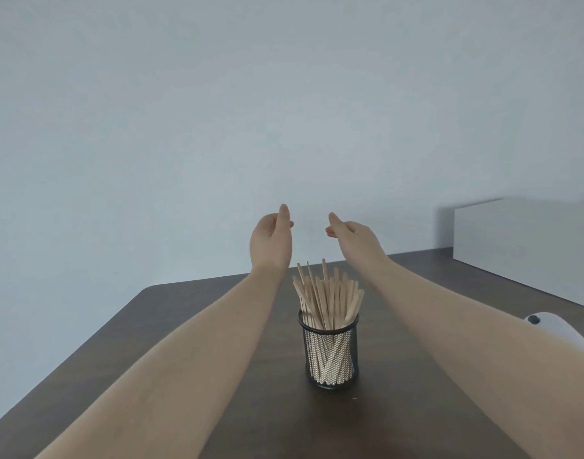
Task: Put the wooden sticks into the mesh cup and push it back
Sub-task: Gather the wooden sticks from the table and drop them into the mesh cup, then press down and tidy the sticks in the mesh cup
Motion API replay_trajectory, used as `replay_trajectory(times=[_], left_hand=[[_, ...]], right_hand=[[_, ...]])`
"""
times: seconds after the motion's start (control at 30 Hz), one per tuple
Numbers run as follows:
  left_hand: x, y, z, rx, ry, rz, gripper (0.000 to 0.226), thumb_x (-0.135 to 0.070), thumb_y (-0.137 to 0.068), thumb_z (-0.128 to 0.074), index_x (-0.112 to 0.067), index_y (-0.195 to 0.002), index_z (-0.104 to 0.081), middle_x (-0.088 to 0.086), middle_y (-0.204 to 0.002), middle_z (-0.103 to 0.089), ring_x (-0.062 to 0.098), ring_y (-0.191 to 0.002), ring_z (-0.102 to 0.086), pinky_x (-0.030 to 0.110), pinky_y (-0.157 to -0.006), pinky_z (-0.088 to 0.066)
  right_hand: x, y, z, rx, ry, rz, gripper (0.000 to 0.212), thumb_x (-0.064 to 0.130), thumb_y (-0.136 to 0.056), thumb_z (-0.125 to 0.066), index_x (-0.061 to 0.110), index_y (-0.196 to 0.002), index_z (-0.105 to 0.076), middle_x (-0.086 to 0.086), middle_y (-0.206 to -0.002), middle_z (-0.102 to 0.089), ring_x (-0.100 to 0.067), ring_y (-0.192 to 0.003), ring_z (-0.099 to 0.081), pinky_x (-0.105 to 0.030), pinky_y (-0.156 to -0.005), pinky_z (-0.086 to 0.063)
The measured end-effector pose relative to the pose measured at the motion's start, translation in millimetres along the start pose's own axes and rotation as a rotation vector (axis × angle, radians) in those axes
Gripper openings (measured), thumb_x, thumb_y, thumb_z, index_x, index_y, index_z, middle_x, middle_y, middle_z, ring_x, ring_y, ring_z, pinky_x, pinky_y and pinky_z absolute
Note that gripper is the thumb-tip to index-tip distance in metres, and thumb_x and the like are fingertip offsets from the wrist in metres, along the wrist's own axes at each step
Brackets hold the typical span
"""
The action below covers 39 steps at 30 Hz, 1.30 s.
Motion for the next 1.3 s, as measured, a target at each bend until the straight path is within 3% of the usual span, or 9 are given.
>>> replay_trajectory(times=[0.1, 0.23, 0.37, 0.53, 0.67, 0.83, 0.93, 1.07, 1.3], left_hand=[[4, -7, 26, -0.05, -0.023, -0.002, 0.04, -0.045, -0.096, -0.041, -0.013, -0.11, -0.062, 0.001, -0.112, -0.068, 0.016, -0.109, -0.06, 0.028, -0.087, -0.035], [20, -10, 57, -0.076, -0.09, 0.027, 0.041, -0.045, -0.095, -0.041, -0.014, -0.112, -0.062, -0.001, -0.112, -0.067, 0.017, -0.109, -0.059, 0.03, -0.085, -0.034], [38, -13, 66, -0.016, -0.267, 0.064, 0.028, -0.041, -0.095, -0.038, -0.018, -0.088, -0.053, -0.003, -0.09, -0.055, 0.018, -0.083, -0.048, 0.031, -0.068, -0.035], [57, -9, 65, 0.123, -0.551, 0.215, 0.031, -0.029, -0.096, -0.035, -0.024, -0.066, -0.029, -0.003, -0.066, -0.029, 0.015, -0.056, -0.023, 0.029, -0.053, -0.017], [64, -6, 73, 0.153, -0.669, 0.177, 0.027, -0.022, -0.092, -0.039, -0.021, -0.066, -0.032, 0.001, -0.065, -0.033, 0.021, -0.061, -0.027, 0.028, -0.059, -0.023], [76, -3, 86, 0.168, -0.693, 0.215, 0.024, -0.027, -0.092, -0.041, -0.013, -0.098, -0.059, 0.002, -0.091, -0.058, 0.023, -0.081, -0.049, 0.031, -0.072, -0.039], [80, -5, 92, 0.169, -0.695, 0.217, 0.028, -0.028, -0.092, -0.041, -0.01, -0.102, -0.06, 0.002, -0.094, -0.059, 0.023, -0.083, -0.05, 0.031, -0.074, -0.04], [86, -6, 97, 0.162, -0.701, 0.221, 0.021, -0.027, -0.093, -0.041, -0.014, -0.09, -0.057, 0.002, -0.086, -0.054, 0.023, -0.078, -0.046, 0.03, -0.07, -0.037], [97, -4, 100, 0.155, -0.714, 0.235, 0.025, -0.029, -0.095, -0.044, -0.012, -0.104, -0.061, 0.001, -0.097, -0.059, 0.022, -0.09, -0.053, 0.029, -0.077, -0.042]], right_hand=[[-4, 13, 1, 0.17, 0.079, 0.01, 0.066, 0.058, -0.096, -0.034, 0.01, -0.138, -0.05, -0.009, -0.145, -0.049, -0.029, -0.133, -0.045, -0.035, -0.091, -0.045], [-16, 32, -8, 0.296, 0.128, 0.084, 0.06, 0.06, -0.09, -0.045, 0.032, -0.144, -0.039, 0.014, -0.152, -0.035, -0.013, -0.139, -0.036, -0.028, -0.106, -0.03], [-17, 38, -23, 0.354, 0.219, 0.161, 0.067, 0.055, -0.089, -0.055, 0.03, -0.147, -0.034, 0.014, -0.155, -0.031, -0.01, -0.143, -0.028, -0.022, -0.104, -0.023], [-6, 36, -44, 0.355, 0.431, 0.25, 0.072, 0.058, -0.083, -0.06, 0.026, -0.145, -0.039, 0.011, -0.152, -0.037, -0.009, -0.143, -0.03, -0.029, -0.115, -0.024], [-9, 24, -52, 0.234, 0.566, 0.234, 0.051, 0.06, -0.081, -0.059, 0.024, -0.118, -0.057, 0.008, -0.127, -0.058, -0.012, -0.125, -0.046, -0.039, -0.103, -0.042], [-12, 21, -52, 0.128, 0.631, 0.206, 0.006, 0.022, -0.085, -0.052, 0.017, -0.089, -0.052, 0.002, -0.098, -0.057, -0.021, -0.099, -0.053, -0.036, -0.08, -0.046], [-17, 17, -47, 0.077, 0.597, 0.197, 0.01, 0.023, -0.085, -0.05, 0.018, -0.094, -0.049, 0.001, -0.101, -0.059, -0.023, -0.096, -0.055, -0.037, -0.08, -0.049], [-25, 14, -49, 0.188, 0.614, 0.153, 0.056, 0.066, -0.083, -0.049, 0.024, -0.119, -0.057, 0.007, -0.115, -0.061, -0.016, -0.11, -0.056, -0.038, -0.091, -0.049], [-26, 14, -48, 0.099, 0.571, 0.249, 0.015, 0.017, -0.086, -0.056, 0.007, -0.089, -0.067, -0.002, -0.09, -0.067, -0.021, -0.089, -0.061, -0.03, -0.077, -0.048]])
Point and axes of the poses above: each hand's wrist, its own y-axis away from the middle knuckle, its own z-axis out of the back of the hand, x = y × z, the point moved 6 cm from there along -y, towards the middle knuckle
